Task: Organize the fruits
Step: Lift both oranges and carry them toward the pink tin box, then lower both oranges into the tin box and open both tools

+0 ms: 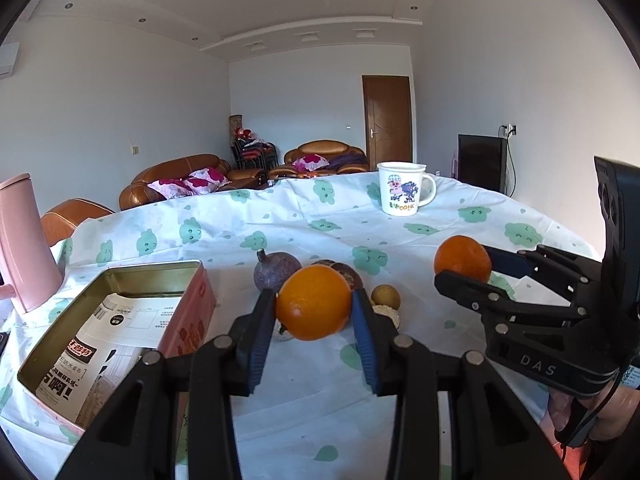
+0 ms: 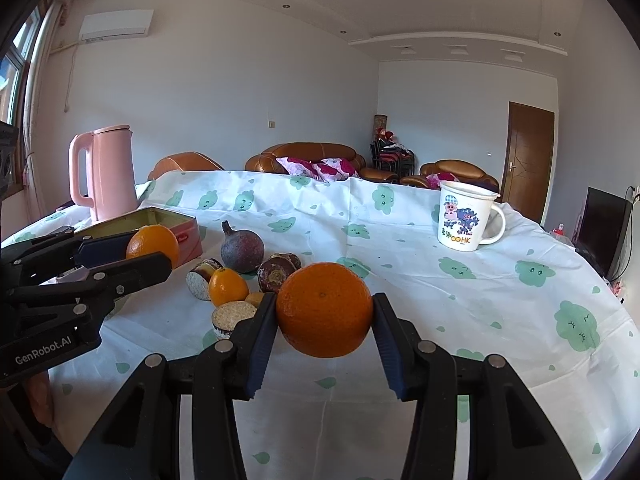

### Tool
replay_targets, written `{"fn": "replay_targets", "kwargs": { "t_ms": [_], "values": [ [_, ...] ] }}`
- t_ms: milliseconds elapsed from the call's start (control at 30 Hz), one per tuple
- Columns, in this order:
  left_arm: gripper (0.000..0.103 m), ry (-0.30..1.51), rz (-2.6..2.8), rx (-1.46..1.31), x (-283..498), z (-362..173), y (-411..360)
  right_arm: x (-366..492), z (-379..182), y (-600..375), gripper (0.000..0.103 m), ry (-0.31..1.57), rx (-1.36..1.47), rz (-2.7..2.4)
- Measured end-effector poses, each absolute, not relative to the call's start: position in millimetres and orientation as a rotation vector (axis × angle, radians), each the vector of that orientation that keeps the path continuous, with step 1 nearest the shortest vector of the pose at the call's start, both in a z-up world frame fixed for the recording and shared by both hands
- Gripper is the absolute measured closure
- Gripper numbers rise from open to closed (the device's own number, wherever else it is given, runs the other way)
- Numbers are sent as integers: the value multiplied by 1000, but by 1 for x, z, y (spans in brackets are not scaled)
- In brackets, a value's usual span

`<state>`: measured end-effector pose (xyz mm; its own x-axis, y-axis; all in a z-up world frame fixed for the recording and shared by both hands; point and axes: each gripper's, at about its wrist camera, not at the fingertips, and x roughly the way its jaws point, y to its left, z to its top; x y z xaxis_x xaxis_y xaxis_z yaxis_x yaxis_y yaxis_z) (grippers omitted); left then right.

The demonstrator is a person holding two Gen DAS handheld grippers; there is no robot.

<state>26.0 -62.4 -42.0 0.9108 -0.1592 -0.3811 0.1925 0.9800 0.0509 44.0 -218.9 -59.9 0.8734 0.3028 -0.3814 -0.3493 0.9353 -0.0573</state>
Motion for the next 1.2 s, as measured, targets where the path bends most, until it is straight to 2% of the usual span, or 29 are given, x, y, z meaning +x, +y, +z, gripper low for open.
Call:
{"fn": "replay_targets", "kwargs": {
  "t_ms": [367, 667, 1200],
  "values": [
    [63, 342, -170, 78, 20, -38, -60, 31, -59, -221, 54, 299, -129, 348],
    [63, 331, -143, 61, 18, -30, -49, 33, -51, -217, 54, 319, -144, 331],
    [63, 406, 29, -23, 34, -20, 38, 61, -1, -126, 54, 386, -153, 588]
  ]
}}
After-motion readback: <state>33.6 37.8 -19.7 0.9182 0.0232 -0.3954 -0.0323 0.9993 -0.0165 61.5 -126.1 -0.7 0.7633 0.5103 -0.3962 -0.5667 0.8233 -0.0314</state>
